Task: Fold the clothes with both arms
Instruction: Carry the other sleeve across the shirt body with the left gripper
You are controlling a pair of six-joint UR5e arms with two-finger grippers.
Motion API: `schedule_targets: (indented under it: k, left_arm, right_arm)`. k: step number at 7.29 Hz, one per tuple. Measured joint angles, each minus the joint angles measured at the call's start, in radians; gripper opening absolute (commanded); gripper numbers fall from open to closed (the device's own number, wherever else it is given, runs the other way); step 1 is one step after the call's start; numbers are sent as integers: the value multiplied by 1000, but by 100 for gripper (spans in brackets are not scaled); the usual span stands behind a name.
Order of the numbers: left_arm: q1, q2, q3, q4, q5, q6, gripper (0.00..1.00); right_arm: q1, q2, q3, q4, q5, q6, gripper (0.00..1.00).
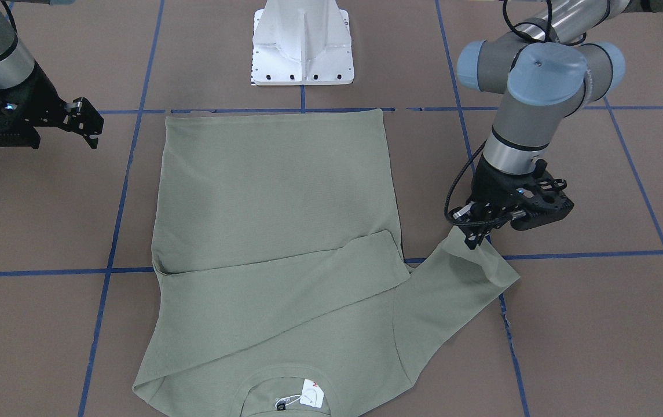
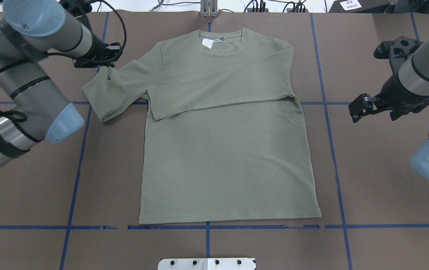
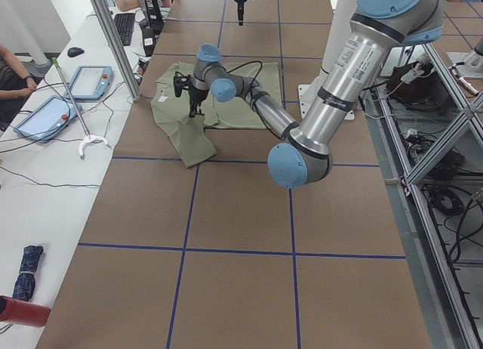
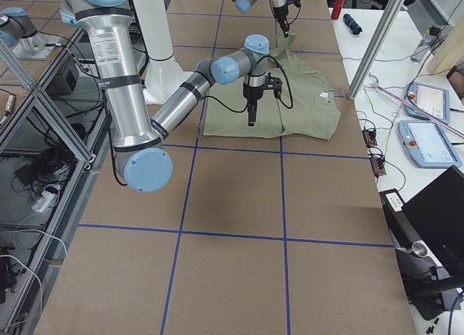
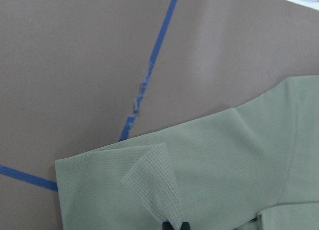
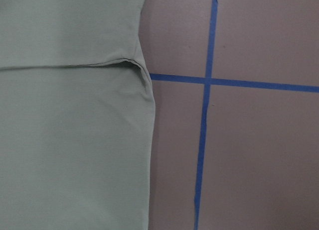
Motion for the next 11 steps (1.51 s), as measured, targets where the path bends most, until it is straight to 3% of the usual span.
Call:
schedule_targets:
  k: [3, 5, 8, 11]
  left_arm:
    - [27, -351, 185, 21, -43, -127, 0]
    - [132, -498, 266, 28, -26, -263, 0]
    - [277, -577, 404, -71, 87, -384, 0]
    - [312, -615, 525, -167, 128, -418, 0]
  right_arm:
    - [58, -37, 0, 10, 61, -18, 100]
    - [84, -45, -6, 13, 68, -35, 100]
    - [94, -45, -16, 14, 69, -34, 100]
    - [94, -44, -27, 14, 68, -31, 100]
